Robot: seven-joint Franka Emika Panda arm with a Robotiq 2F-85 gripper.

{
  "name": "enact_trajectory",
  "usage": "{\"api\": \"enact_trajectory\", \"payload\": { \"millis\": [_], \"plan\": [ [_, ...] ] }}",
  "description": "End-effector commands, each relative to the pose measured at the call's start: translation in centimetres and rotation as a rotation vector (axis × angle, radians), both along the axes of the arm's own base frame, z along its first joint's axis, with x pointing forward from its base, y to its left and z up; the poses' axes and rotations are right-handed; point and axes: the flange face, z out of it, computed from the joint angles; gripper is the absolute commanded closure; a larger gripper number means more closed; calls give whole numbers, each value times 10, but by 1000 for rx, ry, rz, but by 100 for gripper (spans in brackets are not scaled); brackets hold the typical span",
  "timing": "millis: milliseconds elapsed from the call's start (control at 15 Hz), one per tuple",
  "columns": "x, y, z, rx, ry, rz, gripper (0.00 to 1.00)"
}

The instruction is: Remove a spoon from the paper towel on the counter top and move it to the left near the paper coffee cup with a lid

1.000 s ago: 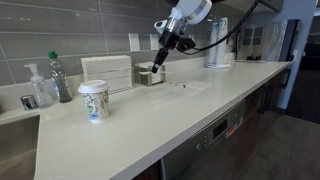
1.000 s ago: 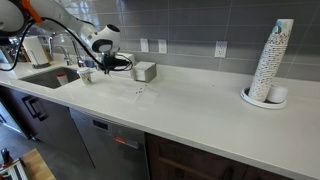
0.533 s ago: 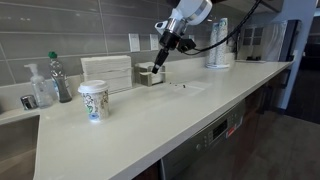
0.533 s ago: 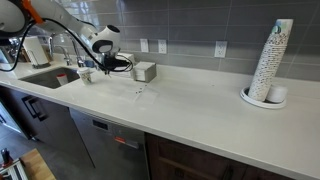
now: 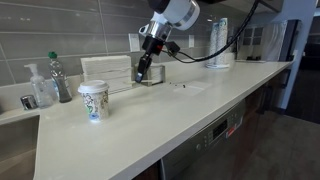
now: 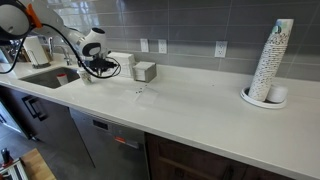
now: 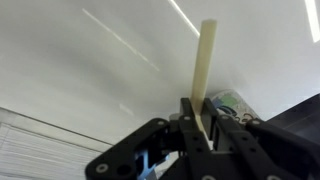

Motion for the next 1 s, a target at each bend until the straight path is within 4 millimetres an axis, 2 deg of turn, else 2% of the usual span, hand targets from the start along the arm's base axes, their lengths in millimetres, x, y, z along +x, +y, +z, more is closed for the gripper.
{"api": "enact_trajectory", "payload": {
  "millis": [0,133,333,667,933],
  "plan": [
    [-8,36,-18,-49,-5,-121,96],
    [-12,55,-28,-53,2,-152,96],
    [-14,71,-47,-75,-16,-176,96],
    [-9,83,-68,-17,-21,-192,96],
    [-3,84,-83,-30,-31,-209,96]
  ]
}}
